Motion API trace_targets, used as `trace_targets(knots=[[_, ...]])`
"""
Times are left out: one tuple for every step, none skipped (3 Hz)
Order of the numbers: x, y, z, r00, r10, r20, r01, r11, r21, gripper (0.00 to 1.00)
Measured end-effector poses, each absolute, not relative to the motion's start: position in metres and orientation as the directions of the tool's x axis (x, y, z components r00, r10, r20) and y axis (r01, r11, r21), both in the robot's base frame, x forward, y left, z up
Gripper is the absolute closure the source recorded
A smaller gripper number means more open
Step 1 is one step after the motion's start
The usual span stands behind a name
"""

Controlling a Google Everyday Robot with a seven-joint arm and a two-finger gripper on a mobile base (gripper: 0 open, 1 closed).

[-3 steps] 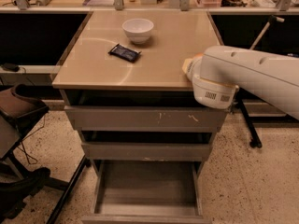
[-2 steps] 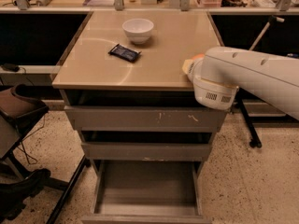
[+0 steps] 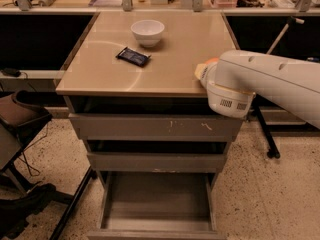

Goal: Pick orange from bottom drawer and place on counter

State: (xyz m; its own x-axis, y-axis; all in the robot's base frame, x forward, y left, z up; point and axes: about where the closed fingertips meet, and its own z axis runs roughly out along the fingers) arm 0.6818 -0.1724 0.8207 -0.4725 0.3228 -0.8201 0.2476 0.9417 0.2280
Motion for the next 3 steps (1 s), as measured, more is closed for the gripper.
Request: trace_targets(knots=[[0.6818,-0.1723,0.8207,-0.473,0.323,-0.82,0.248,0.942,0.228,0.14],[0.6818,-0.1723,0.8206,-0.473,0.323,-0.82,0.248,0.942,0.228,0.0],[0.6818,-0.1723,0.8206,-0.473,0.323,-0.82,0.248,0.942,0.228,0.0]])
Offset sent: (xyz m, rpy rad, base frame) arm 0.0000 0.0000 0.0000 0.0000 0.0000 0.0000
